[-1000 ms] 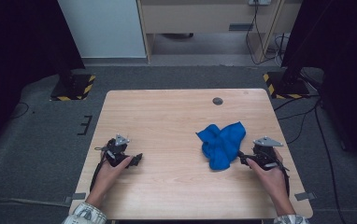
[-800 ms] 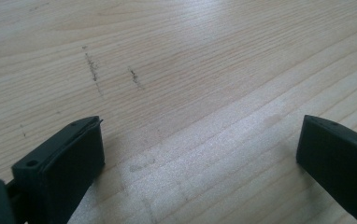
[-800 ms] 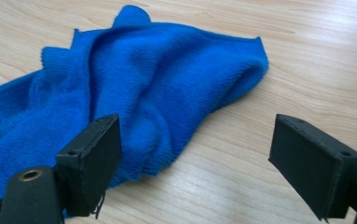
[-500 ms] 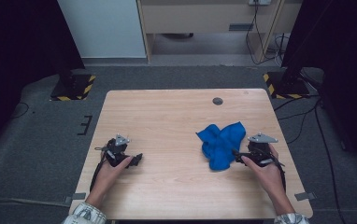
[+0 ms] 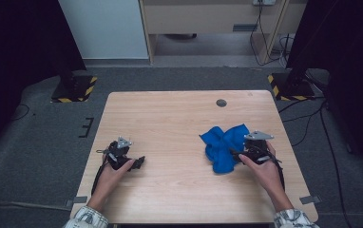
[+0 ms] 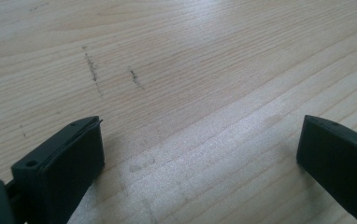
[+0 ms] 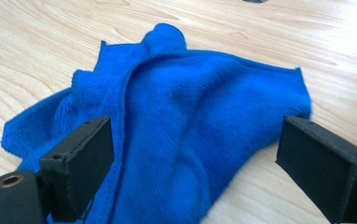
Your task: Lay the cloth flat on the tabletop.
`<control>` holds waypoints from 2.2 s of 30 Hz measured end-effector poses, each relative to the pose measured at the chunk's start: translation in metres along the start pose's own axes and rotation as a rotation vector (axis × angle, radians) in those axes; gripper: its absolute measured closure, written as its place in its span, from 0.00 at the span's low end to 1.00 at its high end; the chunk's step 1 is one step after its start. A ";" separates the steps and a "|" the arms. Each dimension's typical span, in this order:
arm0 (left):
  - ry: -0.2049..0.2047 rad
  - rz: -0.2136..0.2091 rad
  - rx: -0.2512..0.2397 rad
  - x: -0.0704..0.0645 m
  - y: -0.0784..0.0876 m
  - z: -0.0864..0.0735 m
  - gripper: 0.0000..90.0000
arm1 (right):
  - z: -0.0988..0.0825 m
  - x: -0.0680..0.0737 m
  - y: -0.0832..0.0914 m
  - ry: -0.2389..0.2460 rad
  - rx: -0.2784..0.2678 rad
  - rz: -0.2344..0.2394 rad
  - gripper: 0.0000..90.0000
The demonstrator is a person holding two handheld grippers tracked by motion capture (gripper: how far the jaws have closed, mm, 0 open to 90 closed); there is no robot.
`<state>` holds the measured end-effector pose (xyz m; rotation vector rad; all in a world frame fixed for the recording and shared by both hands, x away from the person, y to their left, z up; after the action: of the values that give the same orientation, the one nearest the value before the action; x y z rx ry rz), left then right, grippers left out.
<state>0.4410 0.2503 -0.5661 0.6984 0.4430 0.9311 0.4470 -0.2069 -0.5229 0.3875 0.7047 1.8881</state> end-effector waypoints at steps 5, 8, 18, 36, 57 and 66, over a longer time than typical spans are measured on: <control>0.000 0.001 0.000 0.000 0.000 0.000 0.00 | 0.005 0.008 -0.012 0.014 0.007 0.005 0.13; 0.000 0.001 0.000 0.000 0.000 0.000 0.00 | 0.005 0.012 -0.020 0.010 0.023 0.025 0.14; 0.000 0.001 0.000 0.000 0.000 0.000 0.00 | -0.004 0.015 -0.043 -0.003 0.099 0.047 0.18; 0.000 0.002 0.000 0.000 0.000 0.000 0.00 | 0.002 0.021 -0.027 0.016 0.020 0.113 0.84; 0.005 0.006 0.003 -0.001 -0.001 0.001 0.00 | 0.051 0.038 -0.005 0.030 -0.061 0.130 0.86; 0.005 0.006 0.003 -0.001 -0.001 0.001 0.00 | 0.064 0.054 -0.008 0.054 -0.058 0.147 0.86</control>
<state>0.4414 0.2494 -0.5662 0.7009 0.4469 0.9383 0.4665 -0.1366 -0.4813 0.3608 0.6711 2.0602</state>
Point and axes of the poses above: each handheld gripper's, and its own axes: y roughly backward along the jaws, z roughly out of its top, x roughly to its left, the point moved 4 cm from there along -y, roughly forward along the jaws, and after that the axes turned 4 degrees about -z, right-handed, at the moved point
